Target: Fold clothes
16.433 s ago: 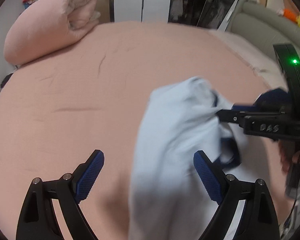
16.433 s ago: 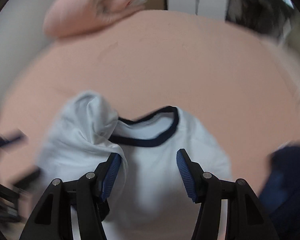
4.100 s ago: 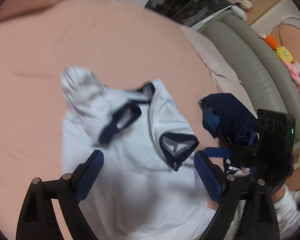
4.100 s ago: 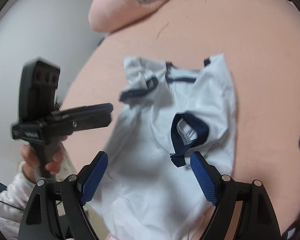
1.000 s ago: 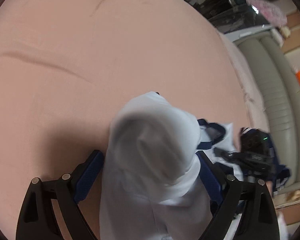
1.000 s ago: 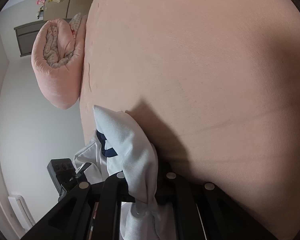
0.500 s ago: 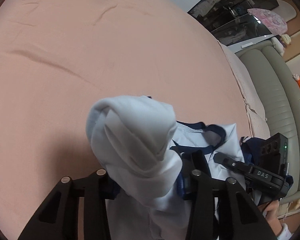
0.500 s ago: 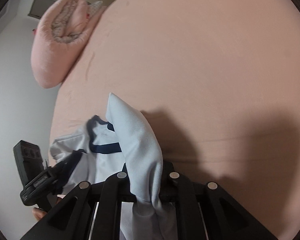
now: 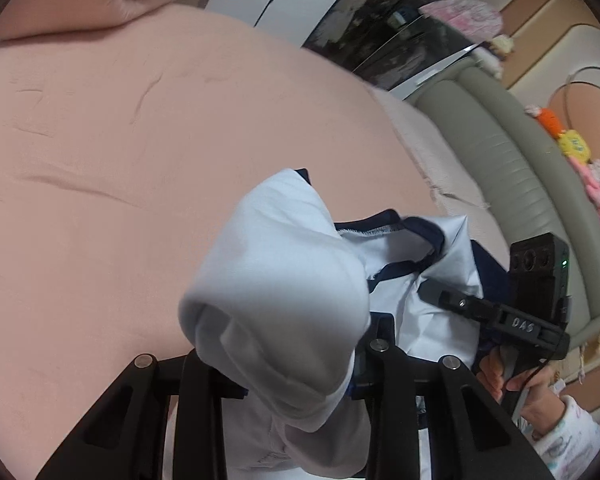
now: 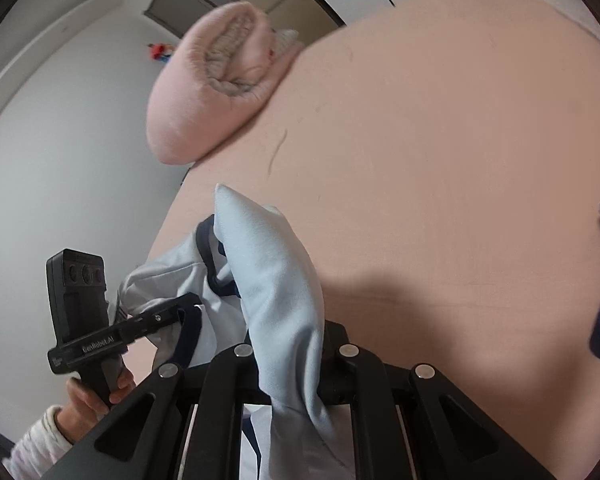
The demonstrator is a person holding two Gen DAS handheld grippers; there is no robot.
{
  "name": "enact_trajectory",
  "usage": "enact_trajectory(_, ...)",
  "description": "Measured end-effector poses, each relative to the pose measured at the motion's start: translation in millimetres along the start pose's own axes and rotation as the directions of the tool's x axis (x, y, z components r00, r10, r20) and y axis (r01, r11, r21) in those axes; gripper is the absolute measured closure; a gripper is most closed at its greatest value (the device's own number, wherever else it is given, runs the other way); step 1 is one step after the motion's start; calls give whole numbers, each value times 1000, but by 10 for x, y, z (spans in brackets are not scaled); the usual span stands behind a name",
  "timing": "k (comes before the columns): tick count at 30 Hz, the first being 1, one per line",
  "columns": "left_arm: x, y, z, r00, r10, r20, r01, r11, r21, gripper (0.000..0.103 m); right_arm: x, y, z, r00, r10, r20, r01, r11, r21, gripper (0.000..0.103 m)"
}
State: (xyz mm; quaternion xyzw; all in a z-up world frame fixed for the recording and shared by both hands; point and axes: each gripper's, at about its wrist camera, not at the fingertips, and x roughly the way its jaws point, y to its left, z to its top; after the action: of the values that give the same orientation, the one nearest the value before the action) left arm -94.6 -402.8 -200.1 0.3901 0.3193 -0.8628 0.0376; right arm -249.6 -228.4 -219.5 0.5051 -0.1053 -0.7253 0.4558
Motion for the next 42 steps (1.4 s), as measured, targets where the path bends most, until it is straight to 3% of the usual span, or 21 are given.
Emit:
enact_trajectory(4, -41, -145, -147, 999, -20, 33, 18, 997, 70, 75, -124, 165, -188, 998, -54, 9, 55, 989, -136, 95)
enact_trajectory(8, -139, -285, -286, 995, -33, 96, 18, 988, 153, 74, -220, 428, -368, 996, -79, 43, 88, 952, -294, 95)
enact_trajectory(14, -419, -352, -509, 976, -57, 212, 7, 974, 226, 75, -380, 882, -617, 981, -103, 162, 173, 845, -507, 95)
enact_trajectory(20, -542, -404, -709, 960, -49, 277, -23, 968, 249, 74, -493, 1275, -940, 958, -132, 254, 279, 633, -722, 95)
enact_trajectory(23, -683, -372, -931, 960, -42, 277, -37, 961, 274, 74, -480, 1414, -1158, 953, -150, 265, 304, 525, -795, 94)
enact_trajectory(25, -709, -363, -1067, 962, -34, 269, -50, 953, 297, 74, -435, 1449, -1309, 953, -166, 253, 302, 473, -828, 94)
enact_trajectory(27, -743, -335, -1216, 966, -29, 258, -54, 949, 311, 74, -456, 1430, -1474, 955, -179, 235, 292, 446, -846, 94)
enact_trajectory(32, -857, -256, -1529, 967, -18, 254, -59, 955, 292, 74, -438, 1264, -1639, 953, -216, 212, 288, 438, -851, 93)
enact_trajectory(42, -937, -79, -1903, 972, 13, 234, -49, 988, 149, 72, -628, 927, -1769, 952, -235, 195, 302, 627, -718, 87)
